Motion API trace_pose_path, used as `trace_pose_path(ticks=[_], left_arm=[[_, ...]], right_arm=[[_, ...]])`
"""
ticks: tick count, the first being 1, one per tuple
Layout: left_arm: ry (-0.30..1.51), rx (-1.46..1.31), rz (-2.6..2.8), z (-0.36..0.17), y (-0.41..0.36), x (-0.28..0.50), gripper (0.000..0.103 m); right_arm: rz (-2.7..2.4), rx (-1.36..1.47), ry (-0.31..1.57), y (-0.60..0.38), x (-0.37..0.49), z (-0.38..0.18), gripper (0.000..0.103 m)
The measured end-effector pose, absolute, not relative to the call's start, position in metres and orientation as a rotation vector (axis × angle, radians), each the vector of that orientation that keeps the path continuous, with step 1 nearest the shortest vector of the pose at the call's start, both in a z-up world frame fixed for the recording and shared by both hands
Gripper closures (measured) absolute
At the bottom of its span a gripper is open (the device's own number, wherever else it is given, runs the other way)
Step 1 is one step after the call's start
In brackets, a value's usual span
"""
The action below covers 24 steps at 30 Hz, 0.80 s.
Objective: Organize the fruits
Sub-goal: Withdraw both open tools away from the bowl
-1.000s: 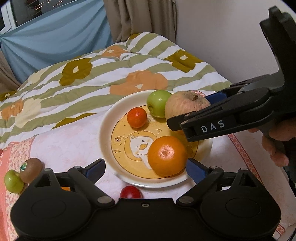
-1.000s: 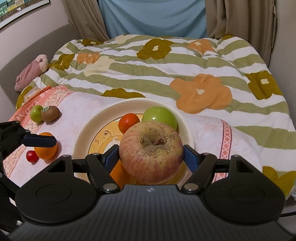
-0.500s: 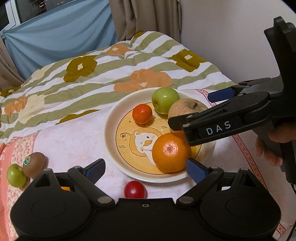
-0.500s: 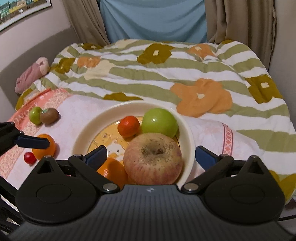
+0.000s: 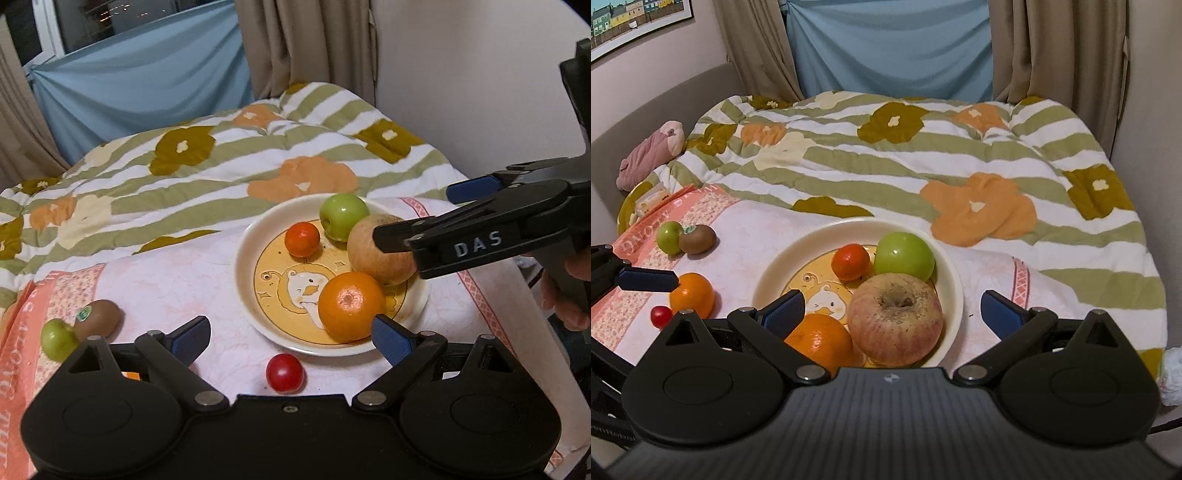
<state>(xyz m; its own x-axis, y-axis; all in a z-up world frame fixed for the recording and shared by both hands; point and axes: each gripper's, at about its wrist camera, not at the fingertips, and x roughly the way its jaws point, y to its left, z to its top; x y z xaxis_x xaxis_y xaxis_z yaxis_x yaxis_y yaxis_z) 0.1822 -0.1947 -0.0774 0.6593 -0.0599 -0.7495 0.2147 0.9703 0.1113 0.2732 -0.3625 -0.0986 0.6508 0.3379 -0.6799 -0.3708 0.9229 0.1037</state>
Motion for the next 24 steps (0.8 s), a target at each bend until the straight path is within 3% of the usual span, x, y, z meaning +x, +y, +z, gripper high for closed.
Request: trace_pose_path(ticks=[24], left_arm=[[0.709,0.068,-0.070,-0.016,-0.071,0.083,0.007]], right_arm=[[0.344,0.020,0.673,-0.281,0.157,-0.012,0.000]])
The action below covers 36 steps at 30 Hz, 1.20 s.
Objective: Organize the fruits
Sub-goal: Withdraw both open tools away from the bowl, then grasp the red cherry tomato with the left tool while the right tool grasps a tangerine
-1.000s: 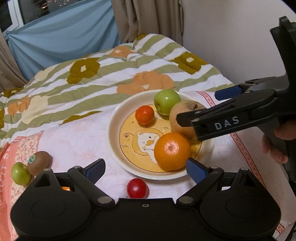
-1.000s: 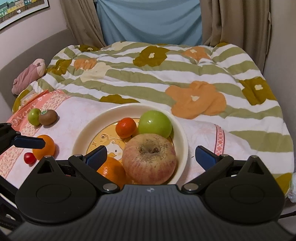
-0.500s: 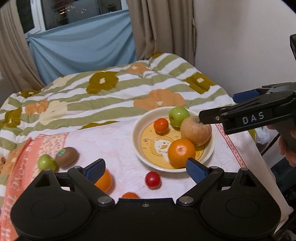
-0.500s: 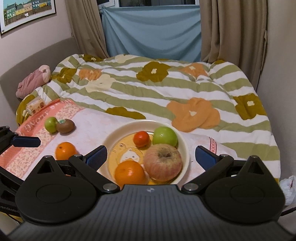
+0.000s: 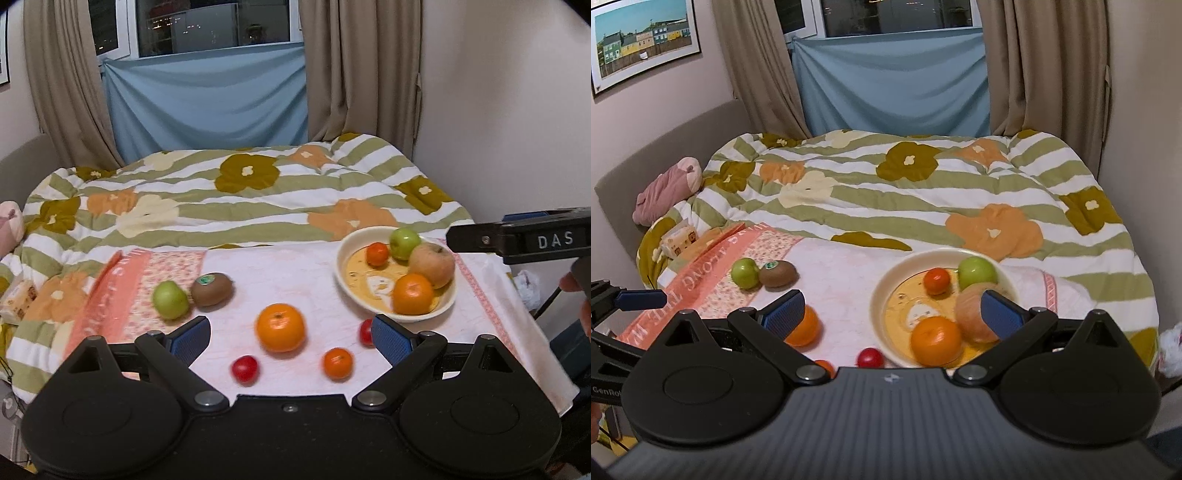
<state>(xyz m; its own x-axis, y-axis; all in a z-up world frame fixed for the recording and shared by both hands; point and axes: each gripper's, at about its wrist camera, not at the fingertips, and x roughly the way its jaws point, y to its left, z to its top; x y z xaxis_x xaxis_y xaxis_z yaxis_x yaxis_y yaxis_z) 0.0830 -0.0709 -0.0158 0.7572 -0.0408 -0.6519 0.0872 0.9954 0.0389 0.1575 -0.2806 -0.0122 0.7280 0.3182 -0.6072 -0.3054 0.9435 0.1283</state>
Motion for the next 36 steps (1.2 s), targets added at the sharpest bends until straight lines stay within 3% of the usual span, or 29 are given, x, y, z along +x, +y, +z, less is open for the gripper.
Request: trace_pose_path(ticks=[10,13,15,18,26,30,36], left_arm=[[0.743,0.094,-0.156,-0.034,-0.013,0.083,0.010],[0.752,0.121,-0.212,-0.046,0.000,0.088,0.015],[0.752,0.143,-0.250,-0.056,0.006,0.092,0.027],[0.764,0.180,-0.310,-0.076,0.015,0.102,0.034],[0.762,0.221,-0.426,-0.117,0.024,0.127,0.039],[0.768,0.246,-0.461,-0.132,0.022,0.136,0.049],[0.770,0.275,-0.494,-0.148,0.011,0.145,0.052]], right_arm=[[0.260,0.027,0.705,-0.216,0.129,-0.029,0.000],[0.222,0.043,0.722,-0.198,0.125,-0.041,0.000],[0.189,0.055,0.731,-0.190,0.123,-0.051,0.000],[0.130,0.080,0.745,-0.179,0.122,-0.071,0.000],[0.043,0.097,0.763,-0.159,0.126,-0.119,0.000],[0.025,0.101,0.758,-0.152,0.130,-0.134,0.000],[0.009,0.073,0.769,-0.143,0.136,-0.154,0.002]])
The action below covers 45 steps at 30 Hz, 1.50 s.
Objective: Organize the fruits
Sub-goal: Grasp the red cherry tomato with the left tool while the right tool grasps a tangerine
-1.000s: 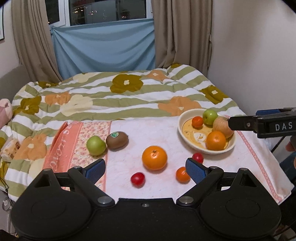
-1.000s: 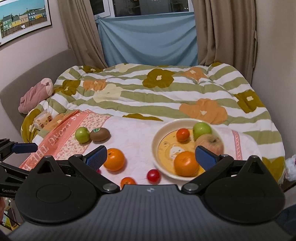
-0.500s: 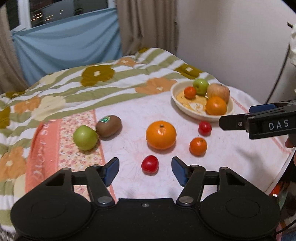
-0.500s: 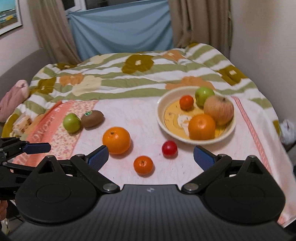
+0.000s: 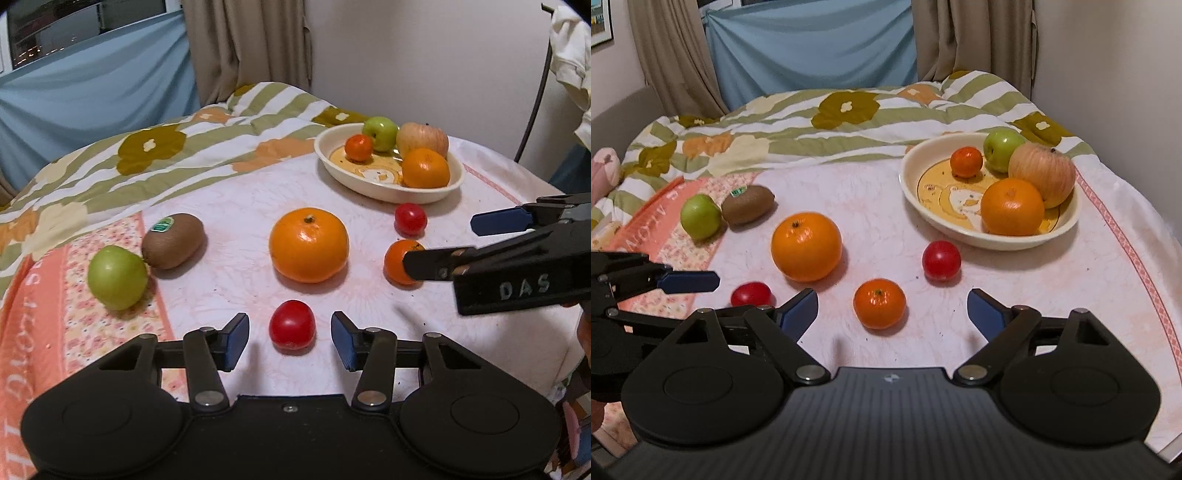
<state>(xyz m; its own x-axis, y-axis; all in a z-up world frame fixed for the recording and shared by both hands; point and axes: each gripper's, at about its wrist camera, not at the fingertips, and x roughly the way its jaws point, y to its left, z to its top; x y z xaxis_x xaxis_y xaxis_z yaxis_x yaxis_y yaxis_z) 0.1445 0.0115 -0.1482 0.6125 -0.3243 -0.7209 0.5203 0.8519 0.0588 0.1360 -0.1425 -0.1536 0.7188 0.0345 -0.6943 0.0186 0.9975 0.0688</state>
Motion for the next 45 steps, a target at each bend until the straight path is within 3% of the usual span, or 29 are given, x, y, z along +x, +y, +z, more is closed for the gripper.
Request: trace_pose_path(ticks=[9,26,28,45], left_arm=[[0.811,0.298,-0.490,-0.165,0.005,0.155,0.069],[0.830,0.253,-0.464,-0.164,0.015,0.149,0.069],[0.831,0.251,-0.459,-0.165,0.016,0.148,0.069],[0.824,0.226,-0.419,-0.145,0.014,0.139,0.070]], right_arm=[[0.006,0.065,0.797,-0.138,0.142,-0.167,0.008],[0.043,0.016,0.812,-0.127,0.158,-0.184,0.039],[0.045,0.006,0.812,-0.126,0.158,-0.185,0.050],[0.069,0.016,0.788,-0.139,0.143,-0.166,0.051]])
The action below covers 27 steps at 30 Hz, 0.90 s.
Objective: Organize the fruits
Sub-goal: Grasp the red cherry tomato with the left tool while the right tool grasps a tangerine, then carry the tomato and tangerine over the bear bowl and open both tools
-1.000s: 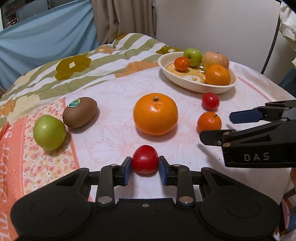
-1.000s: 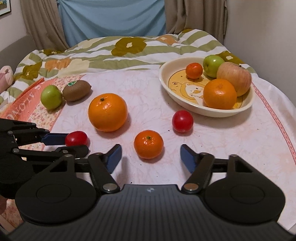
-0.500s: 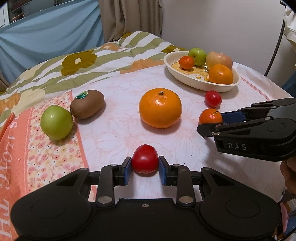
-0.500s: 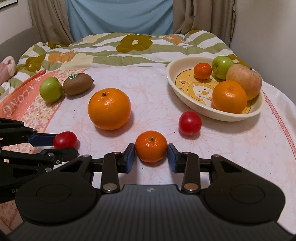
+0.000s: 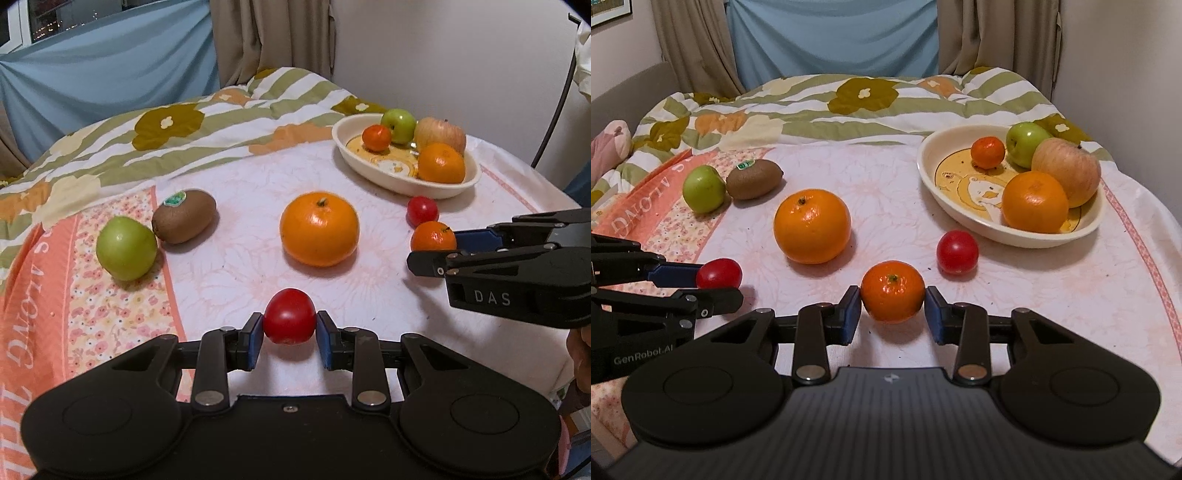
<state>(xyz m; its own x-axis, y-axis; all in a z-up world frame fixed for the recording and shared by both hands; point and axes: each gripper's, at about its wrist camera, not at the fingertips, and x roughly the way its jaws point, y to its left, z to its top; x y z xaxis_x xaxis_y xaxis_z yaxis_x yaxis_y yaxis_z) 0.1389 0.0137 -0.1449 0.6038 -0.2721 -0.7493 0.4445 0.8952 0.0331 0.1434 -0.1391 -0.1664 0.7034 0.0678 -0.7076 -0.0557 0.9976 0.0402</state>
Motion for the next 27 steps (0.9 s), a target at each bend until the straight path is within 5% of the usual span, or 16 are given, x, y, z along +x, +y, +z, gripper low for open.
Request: trace_pose_path(ticks=[27], left_arm=[[0.754,0.171,-0.363,-0.060,-0.069,0.152,0.070]], right_arm=[[0.113,-0.001,0.676,-0.239,0.173,-0.070,0.051]])
